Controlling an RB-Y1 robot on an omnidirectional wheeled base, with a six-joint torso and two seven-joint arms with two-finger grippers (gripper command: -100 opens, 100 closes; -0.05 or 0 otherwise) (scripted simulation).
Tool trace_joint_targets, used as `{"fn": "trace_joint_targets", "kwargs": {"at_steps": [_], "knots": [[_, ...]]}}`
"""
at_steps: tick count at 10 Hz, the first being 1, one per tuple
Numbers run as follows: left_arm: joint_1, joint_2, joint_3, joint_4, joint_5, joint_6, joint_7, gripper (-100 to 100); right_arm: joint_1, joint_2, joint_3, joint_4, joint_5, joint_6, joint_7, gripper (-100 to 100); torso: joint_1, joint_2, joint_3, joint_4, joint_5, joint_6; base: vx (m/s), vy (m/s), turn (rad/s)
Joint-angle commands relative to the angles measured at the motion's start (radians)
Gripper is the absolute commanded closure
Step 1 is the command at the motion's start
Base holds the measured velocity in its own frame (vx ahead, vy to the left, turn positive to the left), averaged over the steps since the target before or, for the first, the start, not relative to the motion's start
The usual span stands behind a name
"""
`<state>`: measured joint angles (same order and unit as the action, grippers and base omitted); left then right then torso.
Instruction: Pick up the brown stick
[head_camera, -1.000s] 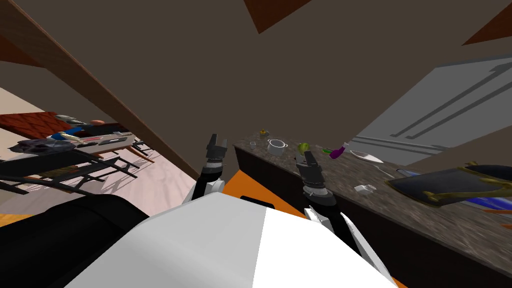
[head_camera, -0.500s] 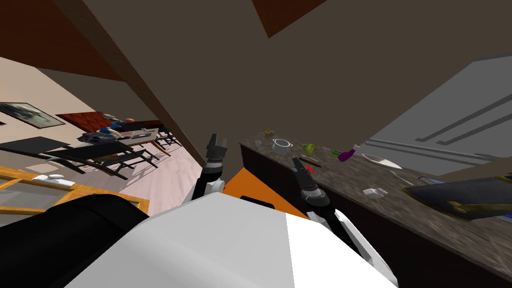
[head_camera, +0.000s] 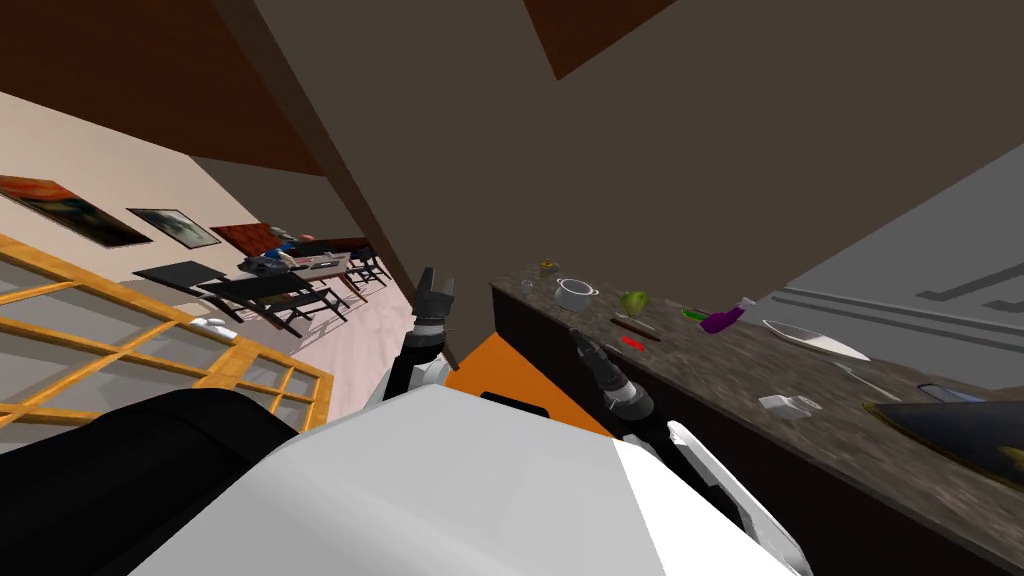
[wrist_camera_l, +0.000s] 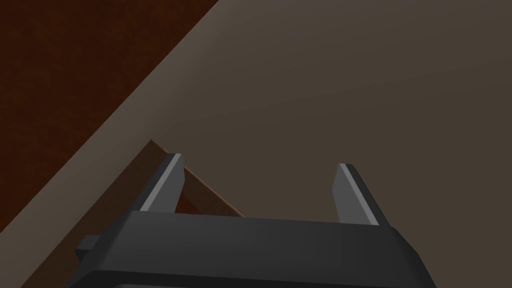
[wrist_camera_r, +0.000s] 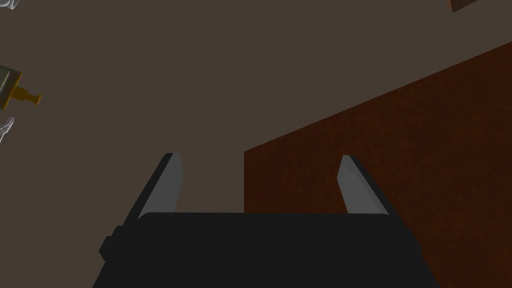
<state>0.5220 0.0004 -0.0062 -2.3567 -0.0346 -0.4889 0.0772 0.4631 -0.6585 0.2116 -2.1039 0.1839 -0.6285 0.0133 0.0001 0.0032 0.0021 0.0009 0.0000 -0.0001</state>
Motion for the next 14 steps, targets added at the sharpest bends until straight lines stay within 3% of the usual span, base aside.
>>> {"fn": "trace_joint_targets", "kwargs": {"at_steps": [1,4,6,7,9,11,12,13,14], "knots": [[0.0,0.0,0.0,0.0,0.0,0.0,0.0,0,-0.006,-0.05,0.006,0.027,0.012,-0.008,-0.003,-100,0.0,0.0,0.0,0.0,0.0,0.0,-0.041,0.03,0.115],[0.0,0.0,0.0,0.0,0.0,0.0,0.0,0,-0.012,-0.146,0.032,0.109,0.062,-0.033,-0.008,-100,-0.002,0.0,0.0,0.0,0.0,0.001,-0.047,0.019,0.18],[0.0,0.0,0.0,0.0,0.0,0.0,0.0,0,-0.012,-0.192,0.032,0.127,0.062,-0.033,-0.008,-100,-0.003,-0.001,-0.001,0.0,0.0,0.001,-0.019,0.004,0.057],[0.0,0.0,0.0,0.0,0.0,0.0,0.0,0,-0.014,-0.228,0.045,0.175,0.087,-0.044,-0.009,-100,-0.003,-0.002,-0.001,0.0,-0.001,0.001,-0.015,0.009,0.213],[0.0,0.0,0.0,0.0,0.0,0.0,0.0,0,-0.015,-0.292,0.058,0.219,0.111,-0.055,-0.009,-100,-0.003,-0.003,-0.001,0.0,-0.001,0.001,-0.017,0.004,0.167],[0.0,0.0,0.0,0.0,0.0,0.0,0.0,0,-0.015,-0.335,0.058,0.239,0.111,-0.055,-0.009,-100,-0.003,-0.003,-0.002,-0.001,-0.001,0.001,-0.008,-0.003,0.083],[0.0,0.0,0.0,0.0,0.0,0.0,0.0,0,-0.016,-0.383,0.071,0.282,0.134,-0.065,-0.009,-100,-0.003,-0.003,-0.002,-0.001,-0.001,0.001,-0.004,-0.004,0.198],[0.0,0.0,0.0,0.0,0.0,0.0,0.0,0,-0.016,-0.406,0.071,0.298,0.134,-0.065,-0.009,-100,-0.004,-0.004,-0.002,-0.001,-0.001,0.0,-0.002,-0.011,0.145],[0.0,0.0,0.0,0.0,0.0,0.0,0.0,0,-0.016,-0.433,0.084,0.347,0.157,-0.074,-0.008,-100,-0.004,-0.004,-0.002,-0.001,-0.001,0.001,0.006,-0.018,0.246]]}}
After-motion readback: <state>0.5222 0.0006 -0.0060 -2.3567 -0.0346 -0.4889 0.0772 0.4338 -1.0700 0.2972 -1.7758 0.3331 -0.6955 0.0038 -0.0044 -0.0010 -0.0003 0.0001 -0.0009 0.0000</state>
